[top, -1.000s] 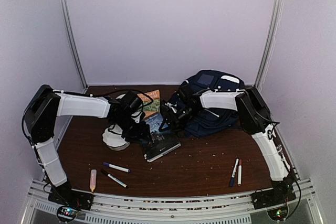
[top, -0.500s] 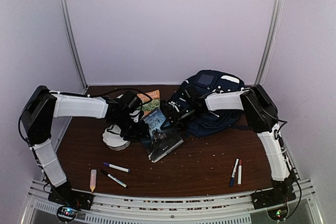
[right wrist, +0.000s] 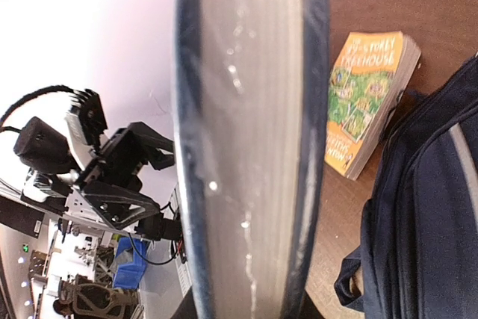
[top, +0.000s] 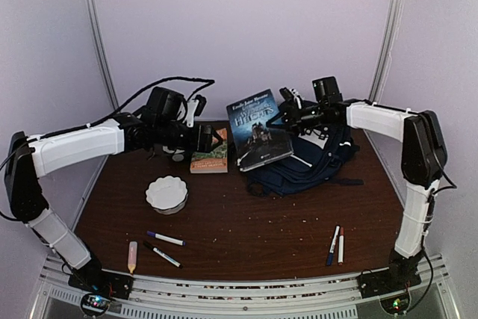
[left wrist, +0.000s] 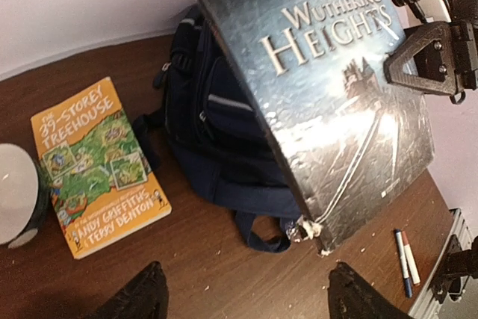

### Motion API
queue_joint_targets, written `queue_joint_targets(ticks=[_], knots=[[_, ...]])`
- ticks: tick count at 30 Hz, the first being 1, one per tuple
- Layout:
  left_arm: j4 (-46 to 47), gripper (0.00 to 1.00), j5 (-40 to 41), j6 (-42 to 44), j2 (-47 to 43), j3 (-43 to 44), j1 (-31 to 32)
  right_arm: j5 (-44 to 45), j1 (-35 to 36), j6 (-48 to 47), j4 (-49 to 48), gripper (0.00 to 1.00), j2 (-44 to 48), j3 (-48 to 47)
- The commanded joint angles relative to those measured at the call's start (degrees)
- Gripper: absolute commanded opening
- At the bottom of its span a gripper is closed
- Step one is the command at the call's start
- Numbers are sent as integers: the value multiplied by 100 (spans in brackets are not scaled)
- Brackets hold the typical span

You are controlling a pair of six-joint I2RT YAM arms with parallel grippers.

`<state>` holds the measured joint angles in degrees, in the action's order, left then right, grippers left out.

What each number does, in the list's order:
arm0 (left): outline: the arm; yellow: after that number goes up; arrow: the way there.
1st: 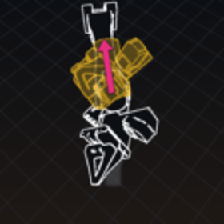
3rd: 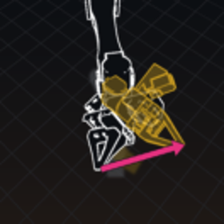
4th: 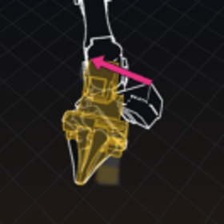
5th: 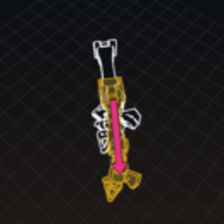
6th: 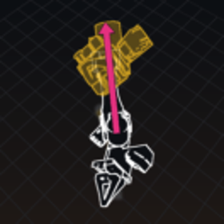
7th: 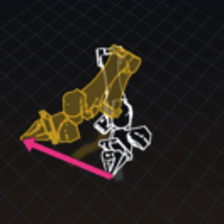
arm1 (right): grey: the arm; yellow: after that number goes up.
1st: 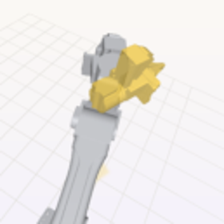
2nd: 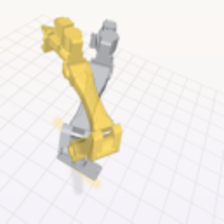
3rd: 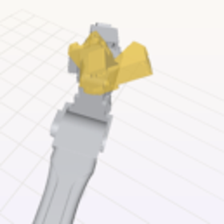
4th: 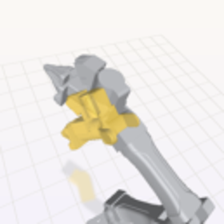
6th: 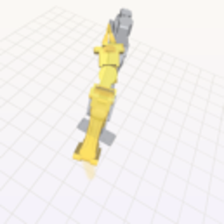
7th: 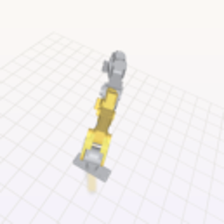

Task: Pack the student bag
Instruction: Pick up the book from the center of the board, then pass from the right arm to the left

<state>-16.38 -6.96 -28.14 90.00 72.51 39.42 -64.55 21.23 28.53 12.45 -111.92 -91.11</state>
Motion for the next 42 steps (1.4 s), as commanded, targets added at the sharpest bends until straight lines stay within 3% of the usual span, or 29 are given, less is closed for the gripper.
queue_joint_targets(ticks=[1, 5, 10, 15, 20, 29, 36, 42], knots=[[1544, 77, -674, 1, 328, 318, -13, -609, -356, 104, -997, 7, 740, 236], [2781, 79, -1472, -549, 782, 462, -13, -723, -614, 1243, -2875, 7, 1201, 988], [3365, 80, -1951, -976, 1323, 886, -13, -885, -707, 3260, -5620, 7, 1156, 1402], [3650, 81, -2217, -1363, 1713, 1085, -6, -908, -713, 4442, -6987, 7, 862, 1345], [4247, 89, -2674, -1789, 1939, 1093, 24, -838, -704, 4625, -7039, 7, 640, 1144], [5141, 76, -3272, -2444, 2206, 1121, 39, -785, -708, 4518, -6925, 7, 444, 1134], [5444, 80, -3430, -2583, 2227, 1143, 140, -774, -708, 4348, -6782, 7, 416, 1148], [5552, 74, -3521, -2844, 2348, 1225, 155, -746, -708, 4344, -6782, 7, 399, 1140]])
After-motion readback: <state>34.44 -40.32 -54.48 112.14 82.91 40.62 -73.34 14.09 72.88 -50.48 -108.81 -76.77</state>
